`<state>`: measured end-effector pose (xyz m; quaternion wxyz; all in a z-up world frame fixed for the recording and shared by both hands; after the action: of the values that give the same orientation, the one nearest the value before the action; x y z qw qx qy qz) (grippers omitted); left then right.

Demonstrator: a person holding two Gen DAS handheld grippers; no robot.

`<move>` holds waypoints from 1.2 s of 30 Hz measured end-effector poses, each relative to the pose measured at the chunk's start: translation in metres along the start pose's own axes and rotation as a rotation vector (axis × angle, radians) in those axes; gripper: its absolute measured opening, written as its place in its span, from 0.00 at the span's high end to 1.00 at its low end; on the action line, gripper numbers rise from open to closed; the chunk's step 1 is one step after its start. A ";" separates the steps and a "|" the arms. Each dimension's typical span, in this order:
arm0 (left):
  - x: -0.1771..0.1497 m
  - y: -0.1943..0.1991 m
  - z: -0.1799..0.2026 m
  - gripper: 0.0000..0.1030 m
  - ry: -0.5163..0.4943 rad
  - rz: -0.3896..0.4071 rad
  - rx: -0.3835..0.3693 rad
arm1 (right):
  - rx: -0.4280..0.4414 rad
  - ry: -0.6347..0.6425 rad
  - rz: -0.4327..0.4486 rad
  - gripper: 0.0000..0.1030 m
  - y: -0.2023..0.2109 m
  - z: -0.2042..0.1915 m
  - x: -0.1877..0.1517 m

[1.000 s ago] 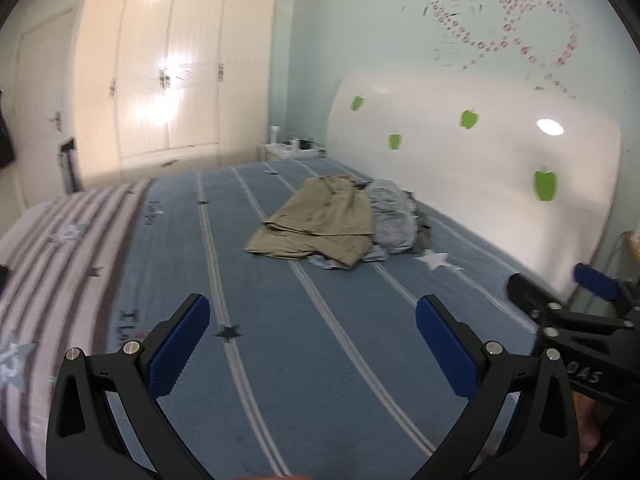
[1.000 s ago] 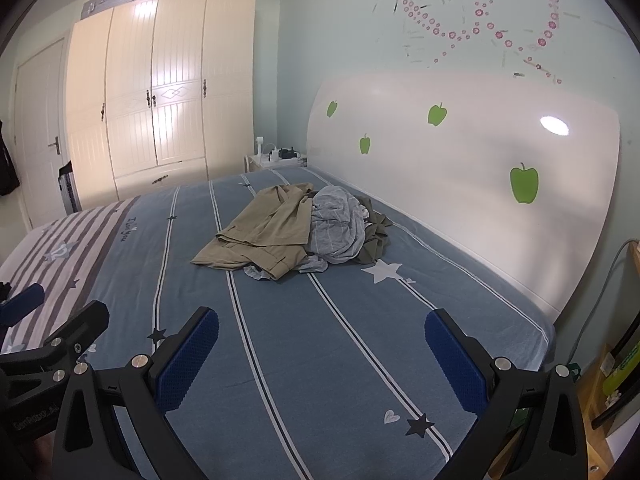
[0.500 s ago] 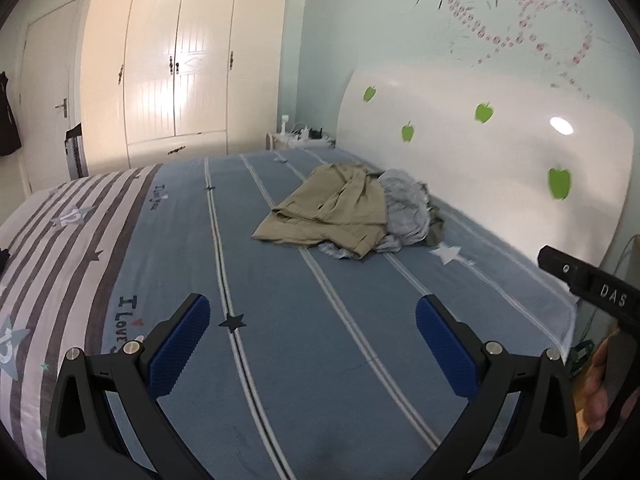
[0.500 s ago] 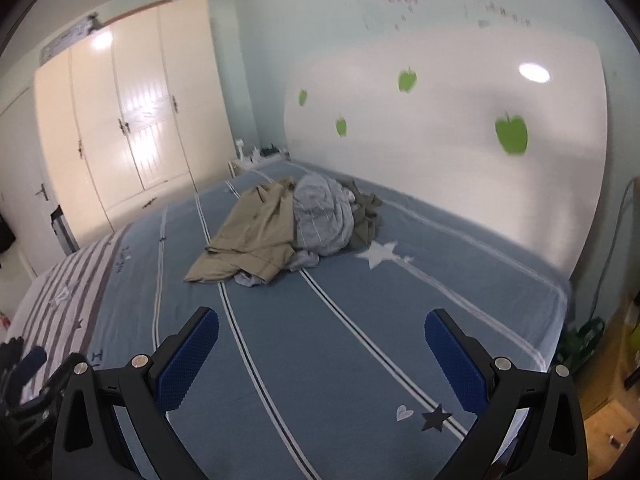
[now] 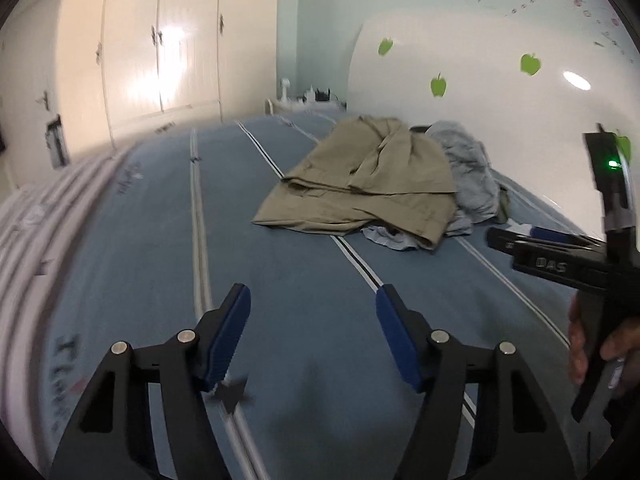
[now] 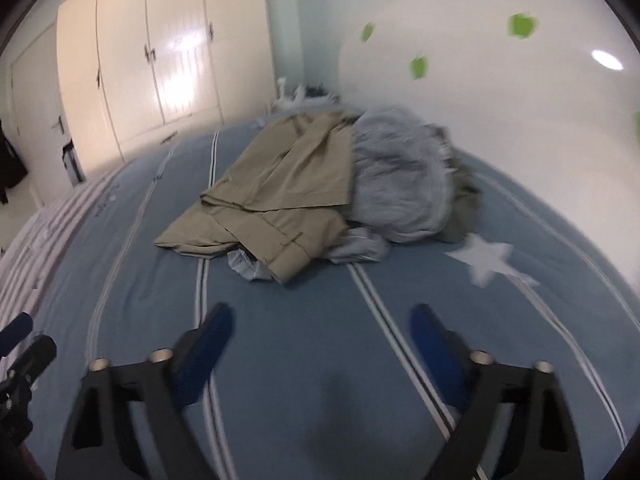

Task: Fold clothes
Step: 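Reach both grippers to the khaki shirt and close on its hem, then lift the khaki shirt with both grippers and drag it onto the striped bedspread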

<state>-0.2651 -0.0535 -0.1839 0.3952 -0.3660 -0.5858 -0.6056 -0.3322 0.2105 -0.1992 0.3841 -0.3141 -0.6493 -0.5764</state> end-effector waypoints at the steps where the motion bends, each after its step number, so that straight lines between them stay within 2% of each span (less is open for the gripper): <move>1: -0.001 -0.017 -0.003 0.39 0.007 -0.012 0.002 | 0.009 0.011 -0.010 0.27 -0.017 -0.004 0.001; 7: -0.001 -0.091 -0.003 0.39 0.074 -0.081 -0.045 | 0.015 0.008 -0.117 0.27 -0.099 -0.012 -0.005; 12: -0.001 -0.145 0.002 0.39 0.042 -0.133 -0.055 | 0.032 -0.005 -0.175 0.28 -0.129 -0.010 -0.013; 15: 0.001 -0.173 -0.004 0.39 0.043 -0.148 -0.046 | 0.070 -0.002 -0.176 0.39 -0.136 -0.011 -0.011; 16: 0.002 -0.182 -0.007 0.39 0.049 -0.151 -0.046 | 0.087 -0.004 -0.183 0.52 -0.138 -0.012 -0.011; 18: 0.004 -0.199 -0.013 0.39 0.060 -0.164 -0.047 | 0.121 0.002 -0.192 0.65 -0.139 -0.016 -0.009; 21: 0.003 -0.222 -0.017 0.39 0.079 -0.209 -0.065 | 0.145 0.004 -0.193 0.71 -0.138 -0.017 -0.006; 23: 0.002 -0.230 -0.017 0.39 0.081 -0.227 -0.075 | 0.161 -0.011 -0.182 0.79 -0.137 -0.014 -0.003; 24: 0.002 -0.232 -0.014 0.40 0.064 -0.228 -0.074 | 0.169 -0.015 -0.168 0.89 -0.134 -0.012 -0.001; 26: 0.003 -0.232 -0.010 0.62 0.036 -0.223 -0.086 | 0.185 -0.021 -0.148 0.90 -0.127 -0.012 0.005; 27: 0.005 -0.231 -0.008 0.92 0.032 -0.216 -0.102 | 0.189 -0.020 -0.141 0.92 -0.125 -0.013 0.007; 28: 0.007 -0.228 -0.006 0.96 0.024 -0.211 -0.112 | 0.192 -0.018 -0.129 0.93 -0.120 -0.014 0.009; 31: 0.017 -0.211 -0.003 0.98 -0.018 -0.170 -0.106 | 0.203 -0.008 -0.088 0.94 -0.104 -0.021 0.018; 36: 0.042 -0.148 -0.030 0.98 0.014 -0.078 -0.064 | 0.261 0.022 -0.018 0.95 -0.057 -0.047 0.036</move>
<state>-0.4166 -0.0855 -0.2093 0.3634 -0.3511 -0.5773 -0.6414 -0.3930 0.1549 -0.1951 0.4233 -0.2493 -0.7174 -0.4939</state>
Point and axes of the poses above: each gripper's, at about its wrist camera, not at the fingertips, and y roughly against the way its jaws point, z to its right, x to its top, the point moved 6 cm from there along -y, roughly the way its jaws point, and after that the axes turned 11 degrees about z, right-handed, at the moved point
